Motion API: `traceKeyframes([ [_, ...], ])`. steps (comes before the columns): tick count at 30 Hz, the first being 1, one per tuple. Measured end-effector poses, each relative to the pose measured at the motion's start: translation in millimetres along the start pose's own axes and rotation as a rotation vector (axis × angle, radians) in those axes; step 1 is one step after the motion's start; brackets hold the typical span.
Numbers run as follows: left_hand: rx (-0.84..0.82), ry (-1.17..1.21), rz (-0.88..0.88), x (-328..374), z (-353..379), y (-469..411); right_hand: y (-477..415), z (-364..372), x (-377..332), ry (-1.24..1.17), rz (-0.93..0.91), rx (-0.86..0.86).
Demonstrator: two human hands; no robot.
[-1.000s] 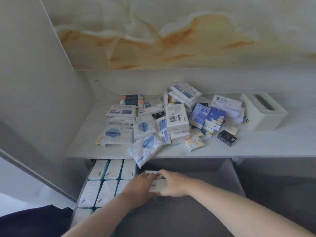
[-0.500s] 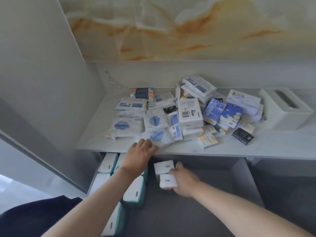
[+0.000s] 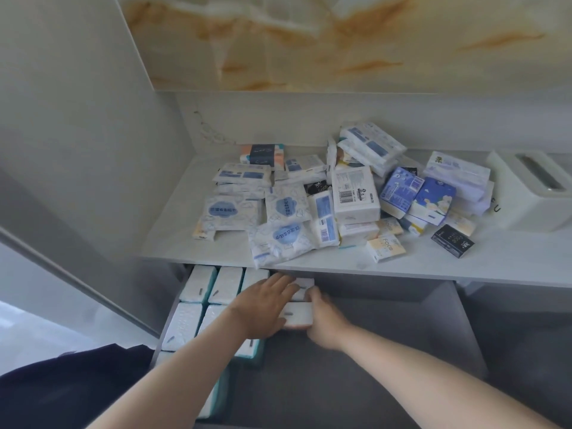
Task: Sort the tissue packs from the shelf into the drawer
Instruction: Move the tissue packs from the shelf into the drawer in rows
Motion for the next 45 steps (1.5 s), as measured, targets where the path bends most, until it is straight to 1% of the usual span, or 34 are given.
traceKeyframes([
  [1, -0.071, -0.027, -0.034, 0, 5, 0, -1, 1, 1, -0.046, 0.013, 0.025],
  [2, -0.094, -0.057, -0.052, -1, 6, 0, -3, 3, 2, -0.108, 0.043, 0.057],
  [4, -0.065, -0.1, -0.056, -2, 7, -3, -5, 4, 2, -0.26, 0.162, 0.086],
  [5, -0.039, -0.113, -0.057, -3, 8, -5, -6, 6, 1, -0.335, 0.228, 0.067],
  [7, -0.038, -0.12, -0.077, -4, 9, -7, -8, 14, 0, -0.45, 0.304, -0.004],
  [10, -0.083, -0.139, -0.094, -6, 13, -7, -14, 19, -1, -0.547, 0.333, -0.052],
  [12, -0.127, -0.153, -0.085, -8, 15, -4, -13, 16, -5, -0.513, 0.336, -0.103],
  [16, -0.207, -0.097, -0.055, -9, 5, -7, -8, -1, -14, -0.244, 0.278, -0.213],
  [18, -0.216, -0.007, -0.046, -8, -9, -12, -5, -18, -24, -0.07, 0.206, -0.224],
  [20, -0.174, 0.148, -0.063, -8, -30, -16, 5, -45, -41, 0.04, 0.145, -0.205],
  [22, -0.07, 0.309, -0.102, -9, -56, -19, 18, -81, -59, 0.063, 0.08, -0.111],
  [23, 0.005, 0.353, -0.119, -10, -69, -21, 26, -101, -70, 0.094, 0.003, -0.032],
  [25, 0.176, 0.393, -0.167, -15, -91, -25, 36, -138, -89, 0.201, -0.204, 0.192],
  [27, 0.338, 0.444, -0.22, -20, -109, -34, 42, -173, -98, 0.235, -0.382, 0.416],
  [29, 0.439, 0.492, -0.287, -24, -127, -47, 45, -207, -100, 0.265, -0.479, 0.572],
  [30, 0.473, 0.506, -0.315, -25, -135, -55, 44, -220, -99, 0.304, -0.476, 0.599],
  [31, 0.5, 0.505, -0.33, -24, -143, -64, 41, -230, -95, 0.354, -0.427, 0.594],
  [33, 0.482, 0.485, -0.335, -21, -156, -88, 31, -243, -81, 0.393, -0.227, 0.554],
  [35, 0.371, 0.459, -0.335, -17, -161, -114, 24, -248, -73, 0.306, -0.067, 0.519],
  [36, 0.304, 0.442, -0.336, -16, -161, -125, 21, -247, -74, 0.246, -0.049, 0.501],
  [37, 0.247, 0.424, -0.334, -15, -160, -135, 17, -244, -76, 0.195, -0.066, 0.487],
  [39, 0.19, 0.391, -0.331, -16, -155, -147, 12, -237, -85, 0.103, -0.146, 0.482],
  [42, 0.171, 0.455, -0.439, -26, -144, -147, 10, -225, -92, -0.072, -0.237, 0.378],
  [43, 0.187, 0.492, -0.49, -31, -139, -144, 10, -222, -94, -0.072, -0.269, 0.333],
  [45, 0.233, 0.555, -0.569, -41, -130, -135, 10, -217, -98, 0.014, -0.343, 0.295],
])
Point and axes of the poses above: each hand's wrist, its own y-axis away from the middle knuckle, its own z-axis out of the palm, x = y × z, the point moved 4 cm from there along -y, towards the middle knuckle, and after that the axes turned 13 degrees about -y, right-handed, at the moved point
